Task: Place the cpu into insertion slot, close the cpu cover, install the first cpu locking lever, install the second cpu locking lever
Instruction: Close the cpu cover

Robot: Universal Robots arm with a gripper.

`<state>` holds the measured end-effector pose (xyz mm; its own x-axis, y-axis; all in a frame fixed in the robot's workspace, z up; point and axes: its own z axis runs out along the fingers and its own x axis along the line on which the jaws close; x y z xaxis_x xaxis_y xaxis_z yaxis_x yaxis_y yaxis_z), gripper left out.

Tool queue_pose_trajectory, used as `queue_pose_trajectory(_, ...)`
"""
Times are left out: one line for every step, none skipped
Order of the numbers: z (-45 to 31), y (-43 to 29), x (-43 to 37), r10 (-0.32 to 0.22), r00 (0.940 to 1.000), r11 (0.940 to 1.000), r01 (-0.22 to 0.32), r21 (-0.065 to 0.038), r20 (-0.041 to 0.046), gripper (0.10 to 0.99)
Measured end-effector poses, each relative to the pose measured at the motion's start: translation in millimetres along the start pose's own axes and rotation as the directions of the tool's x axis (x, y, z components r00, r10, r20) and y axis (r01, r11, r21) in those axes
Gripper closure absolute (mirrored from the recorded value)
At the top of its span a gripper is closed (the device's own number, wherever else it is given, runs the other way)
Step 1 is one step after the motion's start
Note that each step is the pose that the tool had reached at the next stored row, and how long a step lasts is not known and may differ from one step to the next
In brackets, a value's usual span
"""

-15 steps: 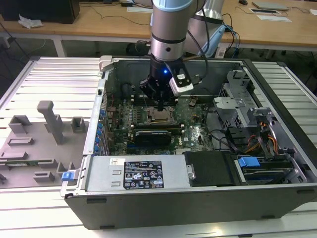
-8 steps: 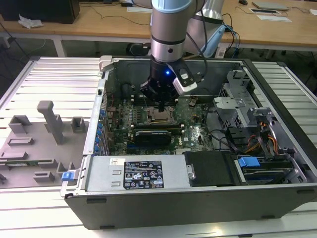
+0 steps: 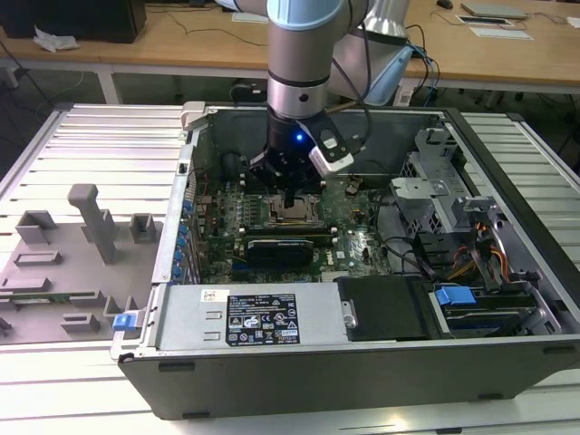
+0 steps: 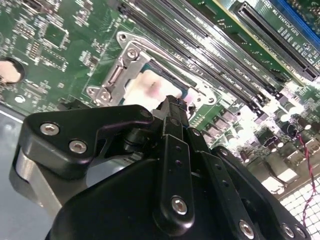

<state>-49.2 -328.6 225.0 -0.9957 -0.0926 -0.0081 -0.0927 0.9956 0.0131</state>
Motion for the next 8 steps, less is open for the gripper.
queue_pose_trajectory(1.1, 0.0, 1.0, -0.002, 1.0, 1.0, 0.002, 0.0, 0.0, 0.98)
queue_pose_trajectory(2.9, 0.1, 2.0, -0.005, 1.0, 1.0, 0.005, 0.0, 0.0, 0.98)
queue_pose_trajectory(4.2, 0.1, 2.6, -0.007, 1.0, 1.0, 0.007, 0.0, -0.0001, 0.98)
queue_pose_trajectory(6.1, 0.2, 3.5, -0.009, 1.0, 1.0, 0.009, 0.0, -0.0001, 0.98)
queue_pose_trajectory(7.1, 0.2, 4.1, -0.01, 1.0, 1.0, 0.01, 0.0, -0.0001, 0.98)
queue_pose_trajectory(8.5, 0.3, 5.5, -0.011, 0.9999, 0.9999, 0.011, 0.0, -0.0001, 0.98)
queue_pose_trajectory(9.5, 0.4, 7.4, -0.011, 0.9999, 0.9999, 0.011, 0.0, -0.0002, 0.98)
queue_pose_trajectory(10.1, 0.6, 9.1, -0.011, 0.9999, 0.9999, 0.011, 0.0, -0.0003, 0.98)
